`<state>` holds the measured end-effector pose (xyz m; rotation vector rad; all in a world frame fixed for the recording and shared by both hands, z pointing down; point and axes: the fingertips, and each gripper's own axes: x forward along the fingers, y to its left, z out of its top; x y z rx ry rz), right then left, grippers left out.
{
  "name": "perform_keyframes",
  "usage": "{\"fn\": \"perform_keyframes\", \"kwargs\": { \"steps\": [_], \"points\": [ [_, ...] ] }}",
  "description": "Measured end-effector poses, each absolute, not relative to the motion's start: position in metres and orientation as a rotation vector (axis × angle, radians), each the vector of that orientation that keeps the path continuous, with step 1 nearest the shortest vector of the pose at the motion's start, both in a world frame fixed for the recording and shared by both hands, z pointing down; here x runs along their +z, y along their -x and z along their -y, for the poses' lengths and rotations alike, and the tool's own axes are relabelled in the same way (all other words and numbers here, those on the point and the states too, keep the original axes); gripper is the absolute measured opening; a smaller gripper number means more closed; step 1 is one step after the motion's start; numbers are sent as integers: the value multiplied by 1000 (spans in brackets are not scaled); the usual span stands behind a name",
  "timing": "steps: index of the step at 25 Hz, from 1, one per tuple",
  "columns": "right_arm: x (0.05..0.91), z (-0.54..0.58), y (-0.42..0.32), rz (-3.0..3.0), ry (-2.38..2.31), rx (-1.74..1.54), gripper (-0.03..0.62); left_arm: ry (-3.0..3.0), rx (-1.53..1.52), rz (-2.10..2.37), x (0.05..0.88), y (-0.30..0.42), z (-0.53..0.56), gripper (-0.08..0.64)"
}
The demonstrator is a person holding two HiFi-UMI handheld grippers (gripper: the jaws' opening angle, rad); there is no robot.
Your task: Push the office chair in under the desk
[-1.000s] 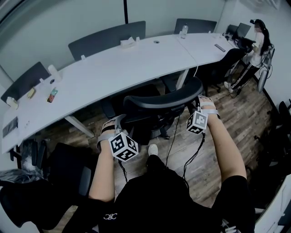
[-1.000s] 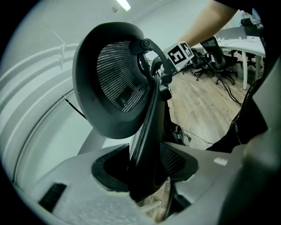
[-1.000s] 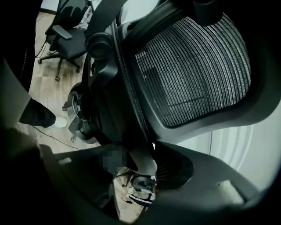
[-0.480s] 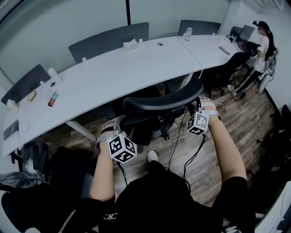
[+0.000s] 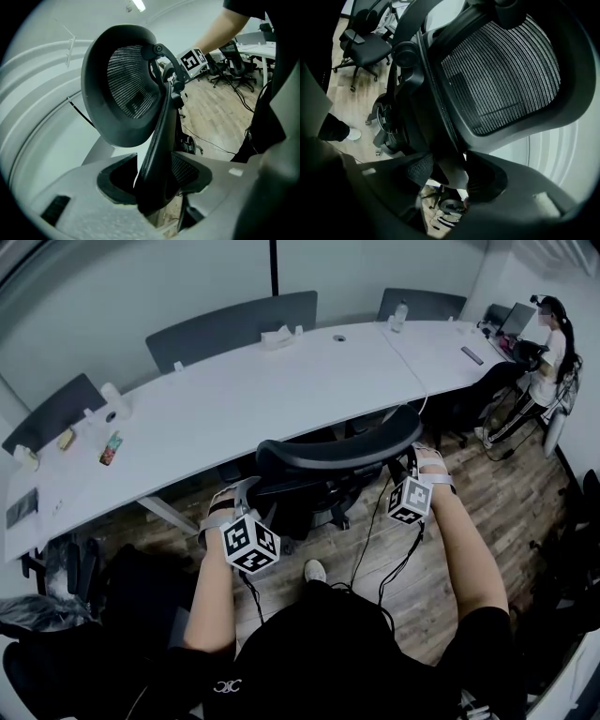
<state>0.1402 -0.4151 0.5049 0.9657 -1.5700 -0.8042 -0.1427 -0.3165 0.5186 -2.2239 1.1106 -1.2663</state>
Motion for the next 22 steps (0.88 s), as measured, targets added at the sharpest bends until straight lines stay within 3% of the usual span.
{"fn": "perform_keyframes", "kwargs": {
  "steps": [22],
  "points": [
    [503,512,-131,1621,-991,-798,229,2190,-1292,-1236,517,157,419,241]
  ]
}}
